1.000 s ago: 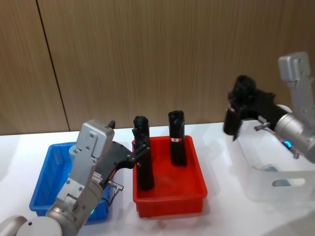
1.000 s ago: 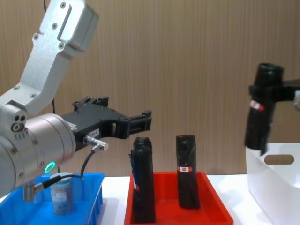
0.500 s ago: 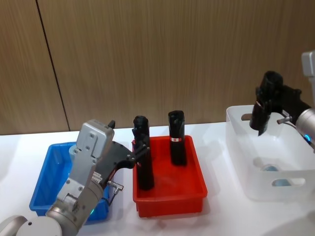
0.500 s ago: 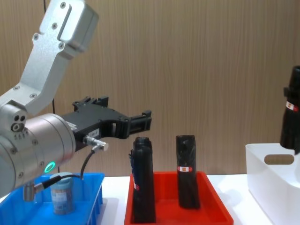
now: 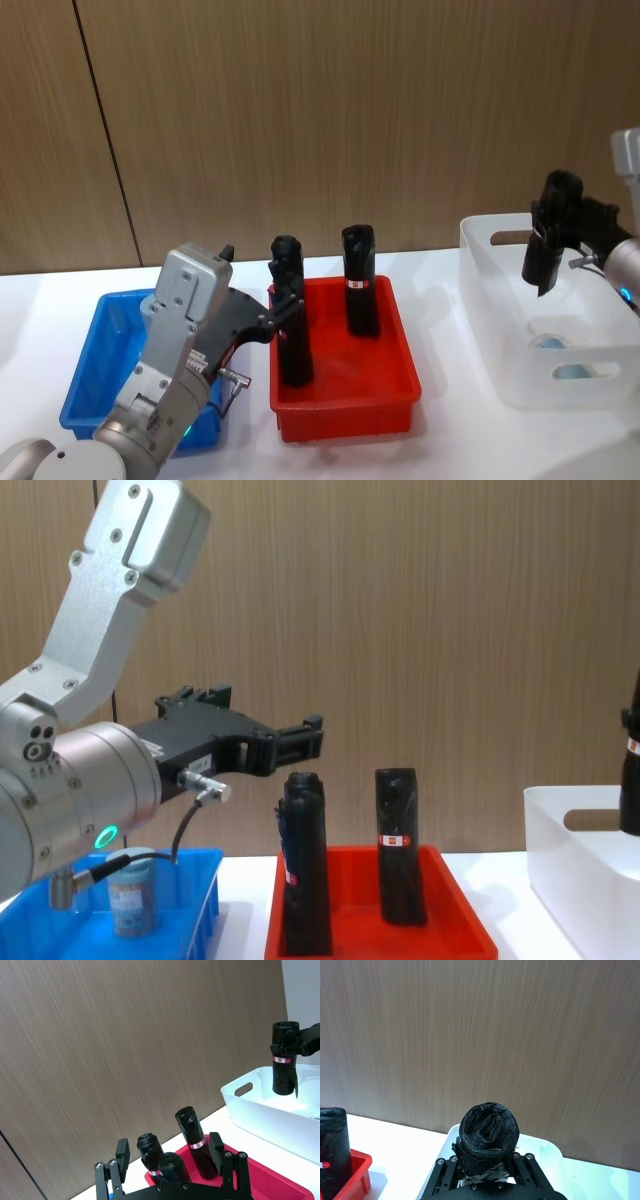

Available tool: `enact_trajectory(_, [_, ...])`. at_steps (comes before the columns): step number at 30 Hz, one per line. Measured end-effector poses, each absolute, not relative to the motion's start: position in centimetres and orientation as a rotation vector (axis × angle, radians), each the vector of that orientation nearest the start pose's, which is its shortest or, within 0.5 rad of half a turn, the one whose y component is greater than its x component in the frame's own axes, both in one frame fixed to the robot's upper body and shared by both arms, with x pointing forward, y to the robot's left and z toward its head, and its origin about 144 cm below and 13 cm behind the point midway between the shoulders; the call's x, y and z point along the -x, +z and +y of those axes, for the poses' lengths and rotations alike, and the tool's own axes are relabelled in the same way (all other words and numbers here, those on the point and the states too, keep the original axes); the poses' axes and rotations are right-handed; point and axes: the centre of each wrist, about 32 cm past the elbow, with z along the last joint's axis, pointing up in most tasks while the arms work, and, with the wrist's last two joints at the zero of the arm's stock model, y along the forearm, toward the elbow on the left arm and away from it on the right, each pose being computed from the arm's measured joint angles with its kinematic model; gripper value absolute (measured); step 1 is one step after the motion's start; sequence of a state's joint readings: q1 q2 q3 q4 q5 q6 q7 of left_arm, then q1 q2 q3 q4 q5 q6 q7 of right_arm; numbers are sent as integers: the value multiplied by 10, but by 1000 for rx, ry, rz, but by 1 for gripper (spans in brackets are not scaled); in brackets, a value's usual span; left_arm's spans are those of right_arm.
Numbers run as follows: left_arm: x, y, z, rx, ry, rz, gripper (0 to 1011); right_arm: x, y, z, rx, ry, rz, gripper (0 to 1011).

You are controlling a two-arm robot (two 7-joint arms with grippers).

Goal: Pick the cotton swabs from the blue box and place them into the white box.

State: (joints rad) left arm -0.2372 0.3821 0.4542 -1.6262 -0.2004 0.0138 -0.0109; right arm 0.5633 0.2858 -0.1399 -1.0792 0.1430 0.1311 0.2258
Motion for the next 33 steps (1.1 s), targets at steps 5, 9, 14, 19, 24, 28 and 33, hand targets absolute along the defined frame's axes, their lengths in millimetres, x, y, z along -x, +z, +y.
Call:
enact_trajectory(5, [-492, 1204, 198, -61, 1124, -268, 1004, -609, 1212, -317, 207, -1373, -42, 527])
enact_trajectory(9, [-492, 1204, 198, -61, 1124, -268, 1004, -611, 1208, -317, 208, -1371, -38, 644])
enact_trajectory(14, [-492, 1204, 198, -61, 1124, -268, 1004, -611, 1207, -317, 205, -1366, -42, 796])
enact_trajectory(19, [-492, 1204, 198, -61, 1124, -268, 1004, -610, 1206, -316, 198, -1359, -55, 931])
enact_trajectory(24, [-492, 1204, 198, -61, 1124, -268, 1004, -608, 1207, -315, 193, -1353, -64, 1002])
enact_trajectory(28, [-492, 1204, 198, -61, 1124, -268, 1004, -607, 1207, -314, 190, -1350, -70, 1002])
enact_trajectory(33, [-492, 1204, 198, -61, 1124, -268, 1004, -606, 1208, -314, 188, -1347, -75, 1002])
